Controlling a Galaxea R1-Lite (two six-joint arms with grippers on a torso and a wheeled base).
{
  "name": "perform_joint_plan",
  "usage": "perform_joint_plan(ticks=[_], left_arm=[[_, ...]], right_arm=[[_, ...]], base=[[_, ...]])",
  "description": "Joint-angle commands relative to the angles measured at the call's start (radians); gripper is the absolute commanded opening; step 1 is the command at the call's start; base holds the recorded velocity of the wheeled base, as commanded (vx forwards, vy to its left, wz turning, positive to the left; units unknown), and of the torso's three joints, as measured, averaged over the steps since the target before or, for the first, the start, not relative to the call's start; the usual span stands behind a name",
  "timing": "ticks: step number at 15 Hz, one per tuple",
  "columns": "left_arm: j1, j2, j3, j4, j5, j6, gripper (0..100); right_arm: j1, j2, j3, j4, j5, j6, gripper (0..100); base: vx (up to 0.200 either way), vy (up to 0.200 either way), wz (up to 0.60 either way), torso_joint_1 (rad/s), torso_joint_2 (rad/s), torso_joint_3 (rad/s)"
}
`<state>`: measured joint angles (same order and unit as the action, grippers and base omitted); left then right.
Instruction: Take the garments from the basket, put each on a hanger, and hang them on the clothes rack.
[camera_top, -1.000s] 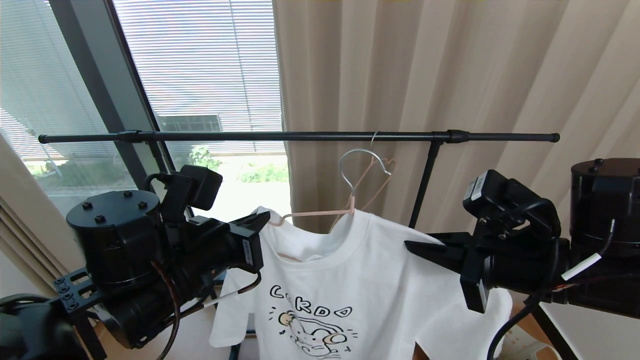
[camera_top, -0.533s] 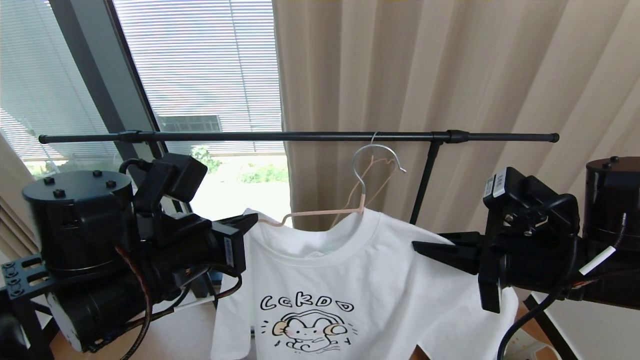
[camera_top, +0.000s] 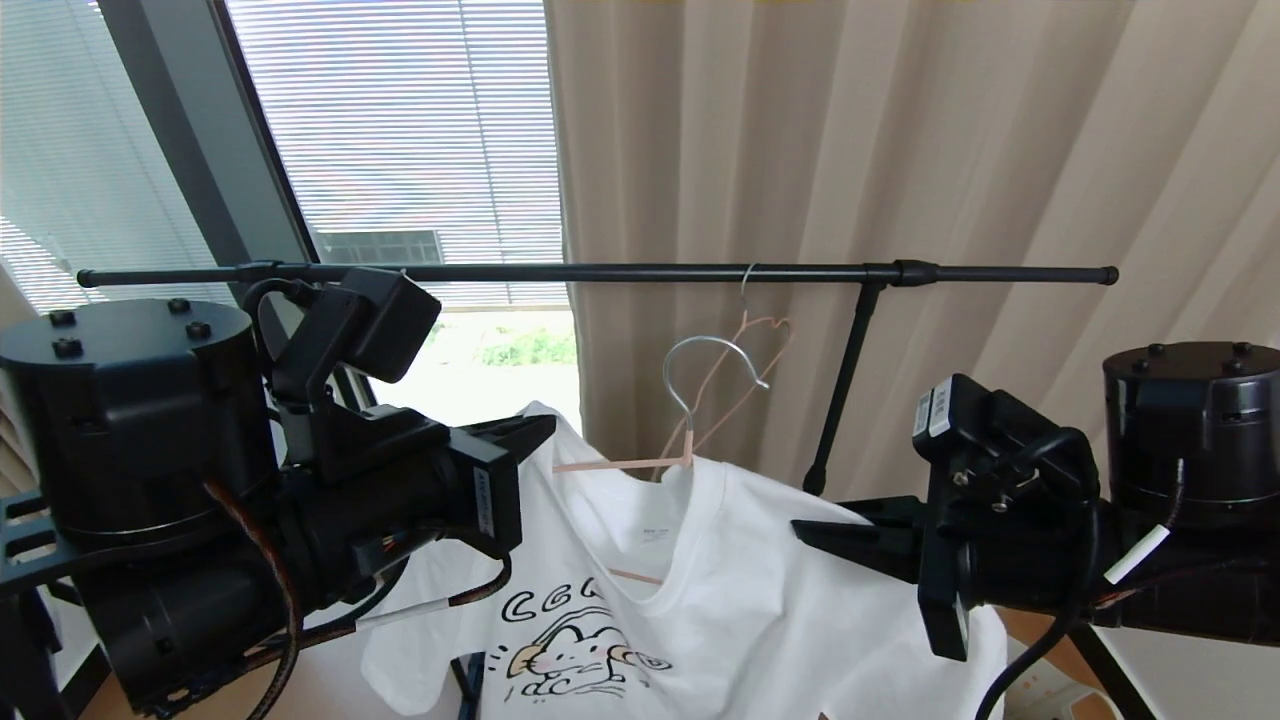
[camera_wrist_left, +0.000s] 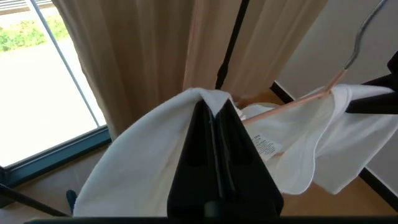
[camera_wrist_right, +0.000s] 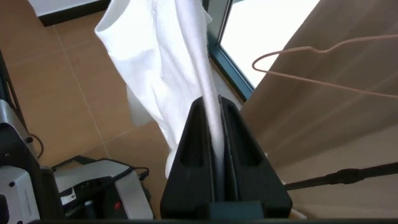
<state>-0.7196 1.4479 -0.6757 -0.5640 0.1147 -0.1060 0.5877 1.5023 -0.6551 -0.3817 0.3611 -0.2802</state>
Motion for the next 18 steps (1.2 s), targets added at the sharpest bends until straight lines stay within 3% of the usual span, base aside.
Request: perform_joint_plan(ticks=[1, 3, 7, 12, 18], left_arm=[[-0.02, 0.0, -0.004, 0.001, 0.0, -0.001, 0], [-0.041, 0.0, -0.002, 0.001, 0.0, -0.001, 0], [-0.08, -0.018, -0.011, 0.003, 0.0, -0.001, 0], [-0.084, -0.03, -0.028, 0.003, 0.0, -0.001, 0], [-0.084, -0.007, -0.053, 0.003, 0.002, 0.0, 0]], right_arm=[[0.032, 0.035, 0.005, -0.003, -0.001, -0.001, 0], [0.058, 0.072, 0.0, -0.016, -0.005, 0.001, 0], [0.06, 0.15, 0.031, -0.16, -0.01, 0.004, 0], [0.058, 0.187, 0.084, -0.416, -0.01, 0.105, 0], [0.043, 0.171, 0.092, -0.54, -0.01, 0.179, 0]], base=[[0.0, 0.0, 0.0, 0.0, 0.0, 0.0], [0.0, 0.0, 0.0, 0.0, 0.0, 0.0], [0.0, 0.0, 0.0, 0.0, 0.0, 0.0], [0.0, 0.0, 0.0, 0.0, 0.0, 0.0], [0.0, 0.0, 0.0, 0.0, 0.0, 0.0]])
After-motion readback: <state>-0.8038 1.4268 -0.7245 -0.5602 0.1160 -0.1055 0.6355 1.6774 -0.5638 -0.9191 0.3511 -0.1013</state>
